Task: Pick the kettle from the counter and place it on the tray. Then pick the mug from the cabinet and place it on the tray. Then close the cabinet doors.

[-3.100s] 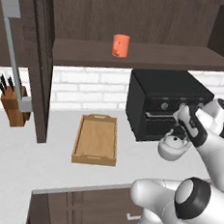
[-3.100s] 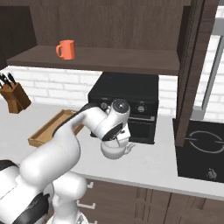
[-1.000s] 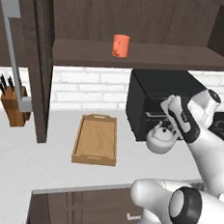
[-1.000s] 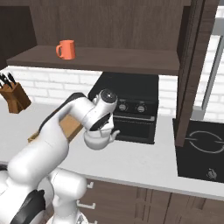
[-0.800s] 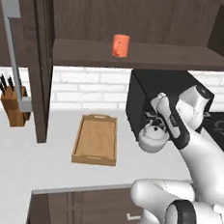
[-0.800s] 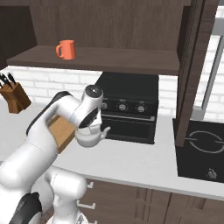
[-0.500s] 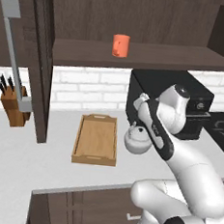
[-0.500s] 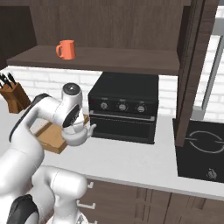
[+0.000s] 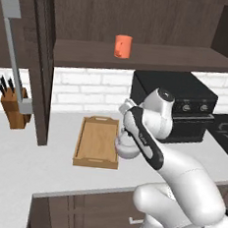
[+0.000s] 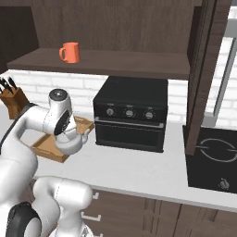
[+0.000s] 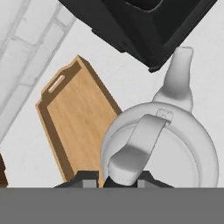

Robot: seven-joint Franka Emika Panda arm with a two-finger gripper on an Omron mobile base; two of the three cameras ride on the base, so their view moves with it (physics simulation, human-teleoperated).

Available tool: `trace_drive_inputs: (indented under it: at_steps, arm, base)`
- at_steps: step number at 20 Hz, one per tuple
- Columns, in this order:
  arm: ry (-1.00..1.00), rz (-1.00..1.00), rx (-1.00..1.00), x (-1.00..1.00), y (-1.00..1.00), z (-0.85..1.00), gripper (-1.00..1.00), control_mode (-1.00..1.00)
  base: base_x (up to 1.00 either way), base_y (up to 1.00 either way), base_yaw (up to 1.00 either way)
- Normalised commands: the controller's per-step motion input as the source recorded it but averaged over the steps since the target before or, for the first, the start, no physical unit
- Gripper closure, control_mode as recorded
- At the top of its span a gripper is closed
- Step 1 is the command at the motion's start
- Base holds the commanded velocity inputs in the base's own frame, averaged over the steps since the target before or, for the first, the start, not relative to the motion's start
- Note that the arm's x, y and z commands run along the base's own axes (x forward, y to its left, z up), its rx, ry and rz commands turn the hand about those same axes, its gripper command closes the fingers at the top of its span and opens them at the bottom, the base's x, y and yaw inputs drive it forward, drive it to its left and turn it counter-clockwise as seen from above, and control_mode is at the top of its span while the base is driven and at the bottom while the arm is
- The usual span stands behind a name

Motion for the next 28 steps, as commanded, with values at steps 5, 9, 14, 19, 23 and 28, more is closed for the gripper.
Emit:
trace_drive_inputs:
  at_steps: [5,9,14,19,23,28]
  arm:
    - [0.0,0.0,0.0,0.32,0.65,0.01,1.0,-1.0]
    - [0.0,0.0,0.0,0.53,0.42,0.0,1.0,-1.0]
    - [0.0,-0.02,0.0,0.62,0.36,0.02,1.0,-1.0]
    - [0.0,-0.03,0.01,0.67,0.14,0.0,1.0,-1.0]
    - [0.0,-0.02,0.02,0.64,0.02,0.0,1.0,-1.0]
    - [0.0,0.0,0.0,0.42,0.0,0.0,1.0,-1.0]
  base:
    - [0.0,0.0,0.0]
    - [0.0,0.0,0.0]
    - [0.0,0.0,0.0]
    - [0.0,0.0,0.0]
    - [0.0,0.0,0.0]
    - [0.0,0.0,0.0]
